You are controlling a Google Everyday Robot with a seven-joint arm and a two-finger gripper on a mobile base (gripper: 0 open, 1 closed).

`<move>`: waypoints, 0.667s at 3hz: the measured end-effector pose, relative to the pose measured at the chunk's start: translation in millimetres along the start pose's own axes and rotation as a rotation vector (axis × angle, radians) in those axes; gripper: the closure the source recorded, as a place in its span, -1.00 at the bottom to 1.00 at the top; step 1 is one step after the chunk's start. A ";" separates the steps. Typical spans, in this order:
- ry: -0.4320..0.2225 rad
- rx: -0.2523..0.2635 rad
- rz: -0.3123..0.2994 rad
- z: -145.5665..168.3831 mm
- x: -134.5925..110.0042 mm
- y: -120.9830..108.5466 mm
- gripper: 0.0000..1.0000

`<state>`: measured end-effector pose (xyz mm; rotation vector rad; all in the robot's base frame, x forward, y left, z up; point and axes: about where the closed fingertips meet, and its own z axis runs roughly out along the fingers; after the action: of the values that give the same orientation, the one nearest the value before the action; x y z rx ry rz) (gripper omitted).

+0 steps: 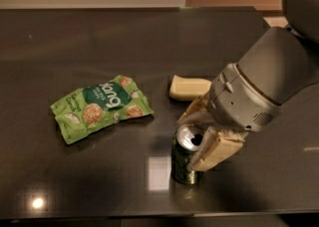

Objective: Pick green can

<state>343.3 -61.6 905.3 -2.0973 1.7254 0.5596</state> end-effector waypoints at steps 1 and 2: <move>0.007 0.022 0.009 -14.6 -2.8 -17.2 0.77; 0.005 0.062 0.010 -38.0 -9.1 -39.7 1.00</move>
Offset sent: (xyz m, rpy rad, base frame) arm 0.0708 -0.0101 0.0676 0.0211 -0.0787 -0.0655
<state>383.5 -66.1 943.7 -2.0500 1.7346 0.4975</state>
